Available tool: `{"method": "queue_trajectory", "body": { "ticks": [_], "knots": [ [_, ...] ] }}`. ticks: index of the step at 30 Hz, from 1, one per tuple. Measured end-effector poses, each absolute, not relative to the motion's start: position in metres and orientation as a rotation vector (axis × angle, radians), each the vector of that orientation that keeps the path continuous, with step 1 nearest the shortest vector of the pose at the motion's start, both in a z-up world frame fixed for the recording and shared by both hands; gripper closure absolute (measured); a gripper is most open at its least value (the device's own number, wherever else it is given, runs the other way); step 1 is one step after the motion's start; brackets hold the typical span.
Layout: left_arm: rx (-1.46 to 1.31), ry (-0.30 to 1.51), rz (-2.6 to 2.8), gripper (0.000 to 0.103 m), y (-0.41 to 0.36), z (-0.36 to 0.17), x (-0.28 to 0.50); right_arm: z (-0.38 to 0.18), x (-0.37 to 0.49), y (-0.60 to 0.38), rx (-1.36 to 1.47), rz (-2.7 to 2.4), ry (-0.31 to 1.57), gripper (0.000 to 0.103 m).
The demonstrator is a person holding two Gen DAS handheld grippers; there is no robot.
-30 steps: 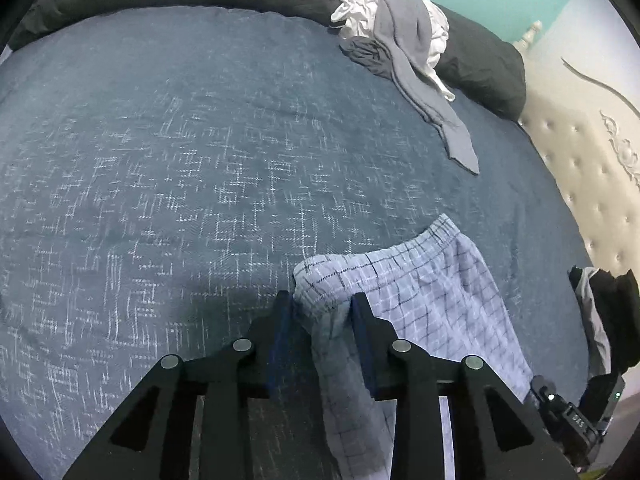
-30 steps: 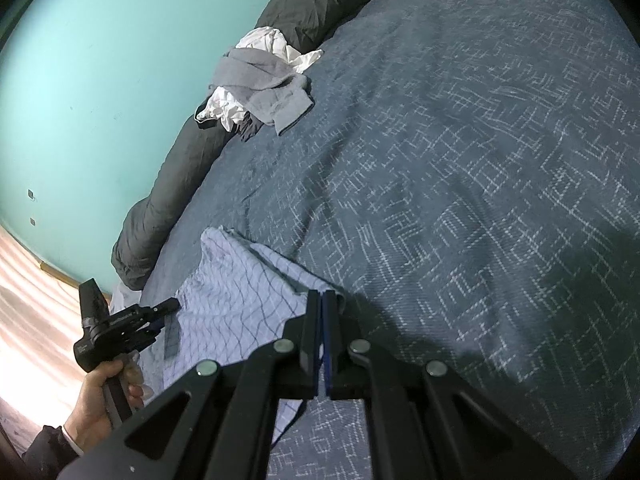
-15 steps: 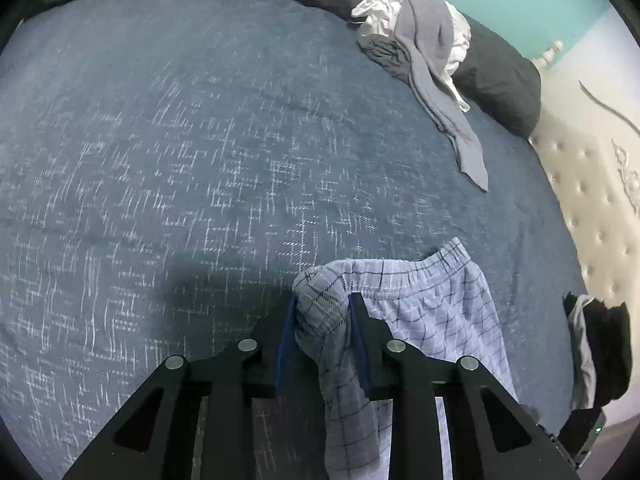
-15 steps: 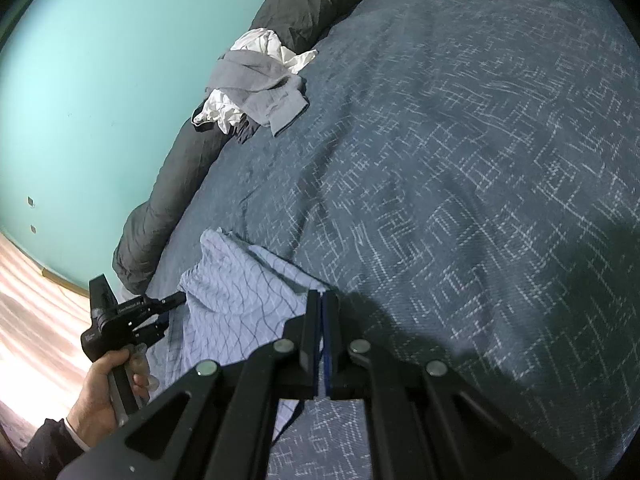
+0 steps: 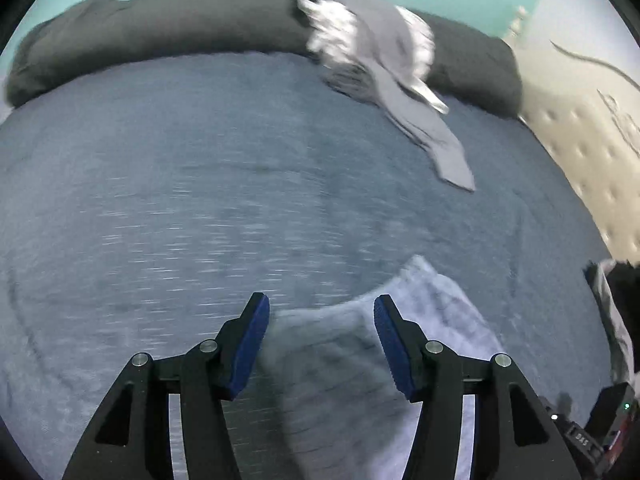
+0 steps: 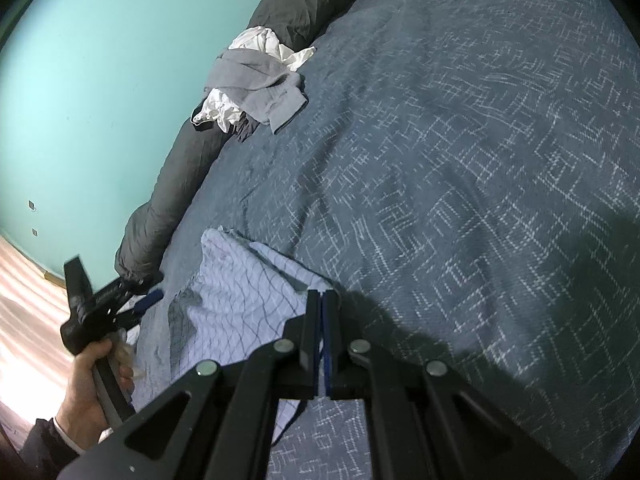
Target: Fold clothes
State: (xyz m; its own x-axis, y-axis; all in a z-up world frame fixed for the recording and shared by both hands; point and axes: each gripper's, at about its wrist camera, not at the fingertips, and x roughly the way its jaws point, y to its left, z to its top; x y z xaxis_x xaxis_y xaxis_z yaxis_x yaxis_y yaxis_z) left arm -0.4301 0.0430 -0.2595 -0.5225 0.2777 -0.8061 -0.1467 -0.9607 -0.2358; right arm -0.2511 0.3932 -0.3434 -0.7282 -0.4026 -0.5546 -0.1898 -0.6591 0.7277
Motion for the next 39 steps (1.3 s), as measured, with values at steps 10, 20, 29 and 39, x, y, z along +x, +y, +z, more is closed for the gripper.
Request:
{"method": "queue_trajectory", "body": {
  "ticks": [10, 20, 29, 39],
  "knots": [
    [-1.436, -0.143, 2.448, 0.05, 0.111, -0.29, -0.466, -0.347, -0.25, 0.394, 1.112, -2.509, -1.25, 0.102],
    [-1.444, -0.186, 2.463, 0.05, 0.116, -0.288, -0.473, -0.35, -0.246, 0.4, 1.122, -2.515, -1.293, 0.102],
    [-1.376, -0.271, 2.496, 0.048, 0.054, -0.25, -0.432, -0.344, -0.239, 0.408, 1.045, -2.563, -1.354, 0.099],
    [-1.45, -0.395, 2.543, 0.044, -0.022, -0.271, -0.383, -0.343, -0.241, 0.399, 1.047, -2.529, -1.352, 0.062]
  ]
}}
